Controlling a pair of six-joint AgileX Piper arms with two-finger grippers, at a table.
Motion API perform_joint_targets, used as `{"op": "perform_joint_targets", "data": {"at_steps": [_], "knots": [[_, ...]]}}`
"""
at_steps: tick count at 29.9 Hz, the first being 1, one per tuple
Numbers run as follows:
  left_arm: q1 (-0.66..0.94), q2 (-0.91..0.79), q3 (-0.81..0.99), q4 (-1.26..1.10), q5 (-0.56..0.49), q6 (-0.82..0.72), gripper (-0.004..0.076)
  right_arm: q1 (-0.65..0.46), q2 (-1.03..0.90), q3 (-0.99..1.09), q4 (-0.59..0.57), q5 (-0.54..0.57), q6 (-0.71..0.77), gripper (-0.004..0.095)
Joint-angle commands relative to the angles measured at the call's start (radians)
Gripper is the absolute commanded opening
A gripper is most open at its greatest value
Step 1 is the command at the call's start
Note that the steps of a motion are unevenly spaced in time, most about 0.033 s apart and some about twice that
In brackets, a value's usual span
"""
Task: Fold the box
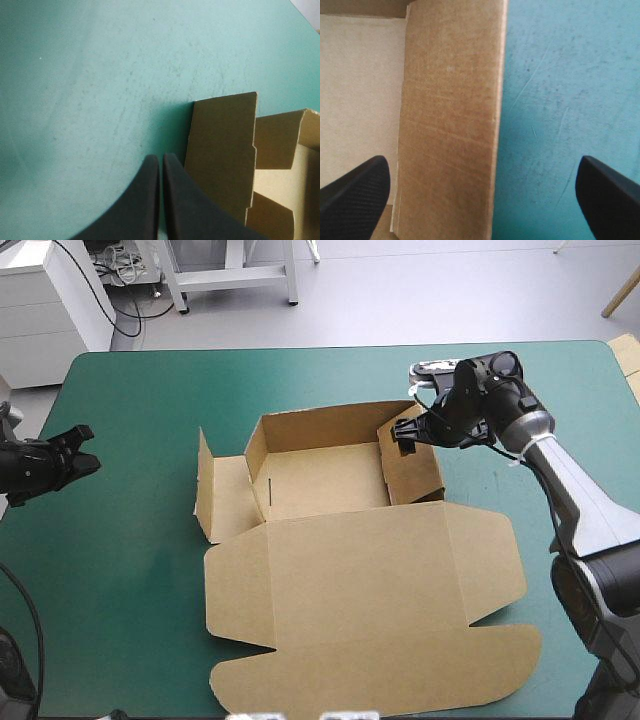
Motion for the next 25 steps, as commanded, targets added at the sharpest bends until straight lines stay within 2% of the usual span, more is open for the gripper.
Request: {"op": "perform_joint_targets", "data": {"at_steps": [1,15,19,25], "knots": [[0.002,-0.037,-0.026,-0.054,-0.013,0.002,0.0007,-0.005,-0.005,-0.023,0.026,-0.033,-0.033,0.0925],[0.002,-0.037,-0.026,-0.054,-0.013,0.009,0.0007,-0.005,0.082,-0.023,0.024,0.023,-0.065,0.0924],[0.002,-0.037,-0.026,-0.054,-0.011,0.009,0.0007,-0.005,0.088,-0.026,0.044,0.009,-0.065,0.0923],[0.002,-0.037,-0.026,-0.054,-0.009,0.009,0.0007,-0.005,0.088,-0.070,0.065,0.013,-0.063,0.0861]]}}
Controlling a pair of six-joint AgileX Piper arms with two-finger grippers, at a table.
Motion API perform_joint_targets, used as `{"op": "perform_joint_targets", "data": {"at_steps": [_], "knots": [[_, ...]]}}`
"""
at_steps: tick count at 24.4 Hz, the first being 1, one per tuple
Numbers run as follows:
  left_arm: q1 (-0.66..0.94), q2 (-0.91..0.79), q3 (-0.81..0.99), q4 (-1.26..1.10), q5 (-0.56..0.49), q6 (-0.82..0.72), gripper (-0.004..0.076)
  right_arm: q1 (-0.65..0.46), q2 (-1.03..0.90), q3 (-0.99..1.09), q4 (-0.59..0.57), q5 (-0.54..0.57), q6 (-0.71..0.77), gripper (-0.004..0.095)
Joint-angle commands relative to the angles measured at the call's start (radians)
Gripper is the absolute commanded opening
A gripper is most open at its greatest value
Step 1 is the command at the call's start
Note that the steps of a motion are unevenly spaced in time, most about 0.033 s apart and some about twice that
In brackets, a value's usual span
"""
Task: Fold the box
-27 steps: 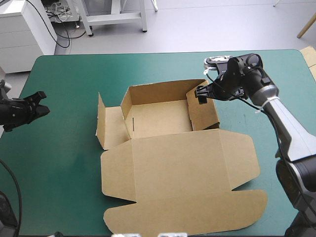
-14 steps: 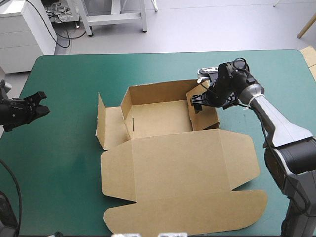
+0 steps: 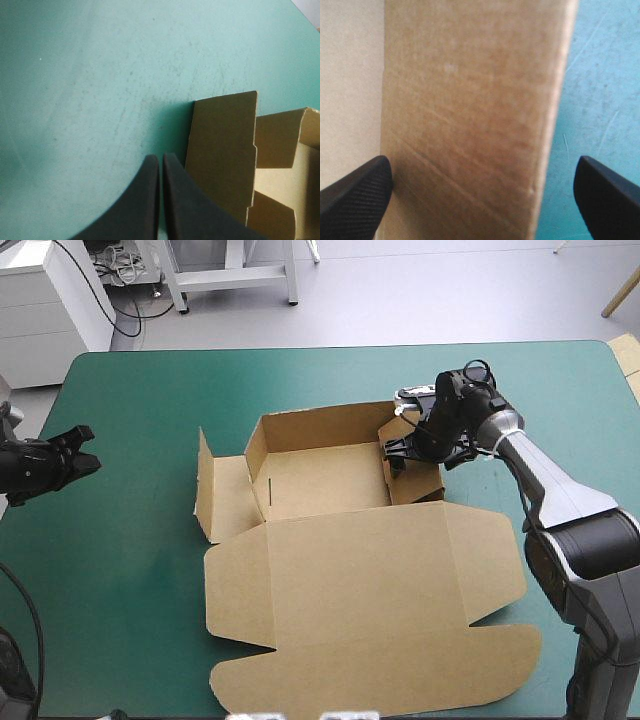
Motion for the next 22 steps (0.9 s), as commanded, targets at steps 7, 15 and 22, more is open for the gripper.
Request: {"op": "perform_joint_targets", "data": {"at_steps": [7,15,22], "knots": [[0.002,-0.037,-0.026,-0.054,-0.009,0.001,0.0007,-0.005,-0.058,-0.072,0.021,0.012,-0.007,0.0792],[0.002,-0.037,-0.026,-0.054,-0.007,0.001,0.0007,-0.005,-0.058,-0.072,0.043,0.012,-0.023,0.0083],[0.002,-0.037,-0.026,-0.051,0.033,0.075,0.0007,-0.017,-0.192,-0.072,0.051,0.012,-0.067,-0.0021]]}}
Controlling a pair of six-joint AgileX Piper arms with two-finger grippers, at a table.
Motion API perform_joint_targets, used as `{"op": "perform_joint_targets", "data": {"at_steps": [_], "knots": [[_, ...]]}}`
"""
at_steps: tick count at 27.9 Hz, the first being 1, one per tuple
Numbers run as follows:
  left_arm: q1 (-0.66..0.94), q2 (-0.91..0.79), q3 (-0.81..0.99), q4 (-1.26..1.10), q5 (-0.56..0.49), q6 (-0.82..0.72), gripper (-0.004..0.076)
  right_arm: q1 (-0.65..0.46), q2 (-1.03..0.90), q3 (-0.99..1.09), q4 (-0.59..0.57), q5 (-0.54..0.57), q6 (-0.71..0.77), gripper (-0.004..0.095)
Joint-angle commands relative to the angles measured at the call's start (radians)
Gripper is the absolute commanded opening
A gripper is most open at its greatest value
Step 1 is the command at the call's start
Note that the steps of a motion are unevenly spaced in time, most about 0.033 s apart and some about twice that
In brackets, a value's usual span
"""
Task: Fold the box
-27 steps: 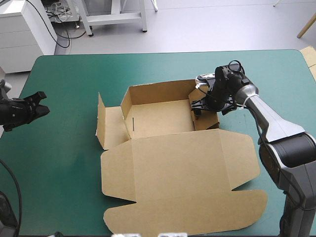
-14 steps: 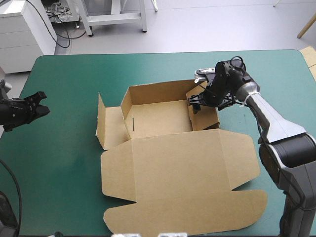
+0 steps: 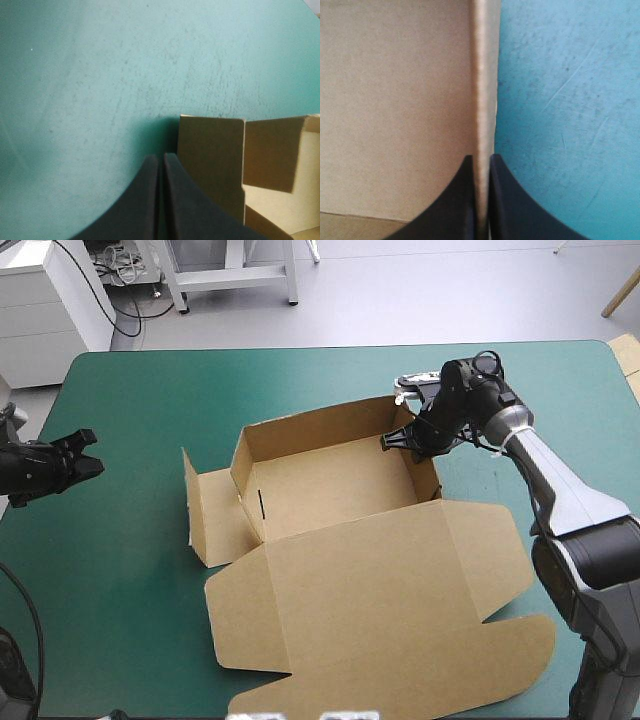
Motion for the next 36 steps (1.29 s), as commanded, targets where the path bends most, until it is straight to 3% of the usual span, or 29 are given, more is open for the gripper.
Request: {"op": "perform_joint_targets", "data": {"at_steps": [1,5,12,27,31,33,36], "knots": [[0.002,-0.037,-0.026,-0.053,-0.007,0.055,0.0007,-0.017,-0.191,-0.032,0.020,-0.011,-0.028,-0.0020],[0.002,-0.035,-0.026,-0.053,-0.015,0.067,0.0007,-0.036,-0.388,-0.032,0.017,-0.034,-0.061,-0.0021],[0.002,-0.017,-0.022,-0.048,-0.062,0.075,0.0008,-0.039,-0.539,-0.032,0.021,-0.035,-0.051,-0.0021],[-0.011,-0.017,-0.022,0.012,-0.024,0.120,0.0039,-0.039,-0.567,-0.032,0.127,-0.035,-0.072,-0.0021],[-0.059,-0.017,-0.022,0.012,-0.015,0.185,0.0157,-0.039,-0.567,-0.032,0.127,-0.035,-0.076,-0.0021],[-0.082,-0.017,-0.022,0.017,-0.011,0.234,0.0263,-0.039,-0.567,-0.032,0.129,-0.035,-0.078,-0.0021],[-0.102,-0.017,-0.022,0.045,-0.003,0.229,0.0493,-0.039,-0.565,-0.032,0.153,-0.035,-0.087,-0.0021]]}}
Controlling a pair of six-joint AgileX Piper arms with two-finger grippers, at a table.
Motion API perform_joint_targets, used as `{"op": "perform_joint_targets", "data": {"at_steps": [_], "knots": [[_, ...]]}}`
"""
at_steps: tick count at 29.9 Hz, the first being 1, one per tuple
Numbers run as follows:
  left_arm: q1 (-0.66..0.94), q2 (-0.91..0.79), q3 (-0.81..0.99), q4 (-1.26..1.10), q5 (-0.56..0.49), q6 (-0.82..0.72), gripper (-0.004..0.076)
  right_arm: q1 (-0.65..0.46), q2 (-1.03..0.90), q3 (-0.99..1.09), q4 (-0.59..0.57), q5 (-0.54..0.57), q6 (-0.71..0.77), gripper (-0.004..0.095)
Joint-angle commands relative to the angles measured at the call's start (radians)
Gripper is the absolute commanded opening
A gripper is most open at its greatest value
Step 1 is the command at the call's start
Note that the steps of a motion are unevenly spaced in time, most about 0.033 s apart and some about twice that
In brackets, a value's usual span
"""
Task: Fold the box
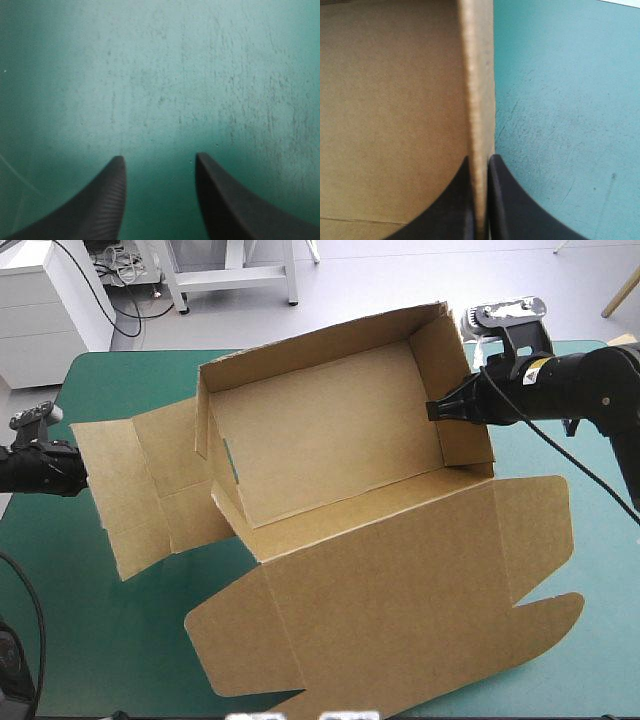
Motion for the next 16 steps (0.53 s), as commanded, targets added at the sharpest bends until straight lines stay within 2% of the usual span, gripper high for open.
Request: {"op": "perform_joint_targets", "data": {"at_steps": [1,2,4,9,16], "knots": [[-0.022,-0.034,-0.023,-0.006,0.002,-0.019,0.0559,-0.008,-0.031,-0.032,0.062,-0.063,-0.024,-0.0021],[-0.022,-0.034,-0.023,0.011,0.002,-0.039,0.0608,-0.008,-0.031,-0.032,0.065,-0.063,-0.031,-0.0021],[-0.022,-0.034,-0.023,0.026,0.000,-0.058,0.0647,-0.008,-0.027,-0.032,0.079,-0.073,-0.031,-0.0021],[-0.022,-0.034,-0.023,-0.031,-0.012,-0.044,0.0635,-0.008,-0.027,-0.032,0.100,-0.124,-0.031,-0.0021],[-0.022,-0.034,-0.023,-0.123,0.051,-0.014,0.0634,-0.008,-0.020,-0.032,0.106,-0.186,-0.031,-0.0021]]}}
